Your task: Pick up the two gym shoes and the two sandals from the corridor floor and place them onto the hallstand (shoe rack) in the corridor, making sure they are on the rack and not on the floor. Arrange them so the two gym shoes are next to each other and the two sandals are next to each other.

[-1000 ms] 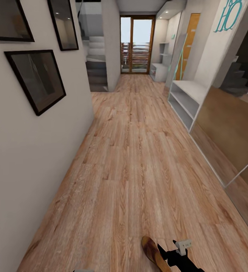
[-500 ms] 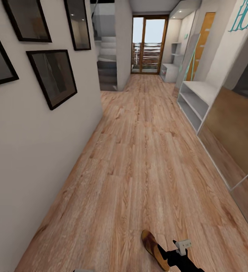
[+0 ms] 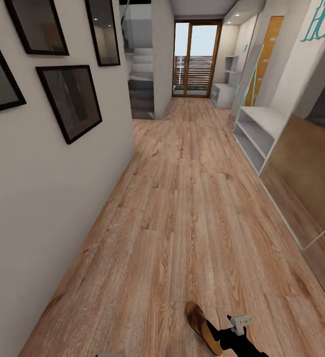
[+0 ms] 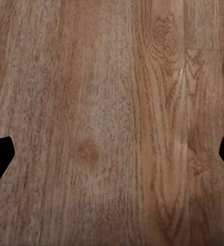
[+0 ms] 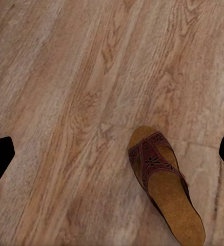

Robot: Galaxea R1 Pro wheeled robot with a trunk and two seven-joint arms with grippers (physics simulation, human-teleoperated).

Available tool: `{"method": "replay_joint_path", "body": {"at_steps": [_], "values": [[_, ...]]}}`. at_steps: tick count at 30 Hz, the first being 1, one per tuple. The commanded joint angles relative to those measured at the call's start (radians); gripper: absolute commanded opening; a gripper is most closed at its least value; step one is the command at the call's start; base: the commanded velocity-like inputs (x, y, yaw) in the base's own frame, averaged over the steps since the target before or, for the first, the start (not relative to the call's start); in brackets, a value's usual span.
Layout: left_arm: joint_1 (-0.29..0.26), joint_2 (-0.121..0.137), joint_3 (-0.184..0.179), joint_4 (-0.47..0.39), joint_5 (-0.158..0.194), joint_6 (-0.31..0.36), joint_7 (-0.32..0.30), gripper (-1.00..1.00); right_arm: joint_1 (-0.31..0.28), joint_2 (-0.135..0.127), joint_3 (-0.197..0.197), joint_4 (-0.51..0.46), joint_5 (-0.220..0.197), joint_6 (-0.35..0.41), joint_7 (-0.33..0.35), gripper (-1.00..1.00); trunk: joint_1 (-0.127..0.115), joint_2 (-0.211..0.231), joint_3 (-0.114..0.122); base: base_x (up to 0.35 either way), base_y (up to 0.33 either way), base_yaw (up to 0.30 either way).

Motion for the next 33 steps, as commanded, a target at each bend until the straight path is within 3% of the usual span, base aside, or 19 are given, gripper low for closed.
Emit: {"method": "replay_joint_path", "body": {"at_steps": [1, 21, 33], "values": [[0.0, 0.0, 0.0, 0.0, 0.0, 0.0, 0.0, 1.0, 0.0, 0.0, 0.0, 0.0, 0.0, 0.0, 0.0, 1.0, 0.0, 0.0, 0.0, 0.0, 0.0, 0.0], [0.0, 0.0, 0.0, 0.0, -0.001, 0.0, -0.003, 1.0, 0.0, 0.0, 0.0, 0.0, 0.0, 0.0, 0.0, 1.0, 0.0, 0.0, 0.0, 0.004, 0.001, 0.0], [0.0, 0.0, 0.0, 0.0, 0.0, 0.0, -0.003, 1.0, 0.0, 0.0, 0.0, 0.0, 0.0, 0.0, 0.0, 1.0, 0.0, 0.0, 0.0, 0.184, 0.09, 0.0]]}}
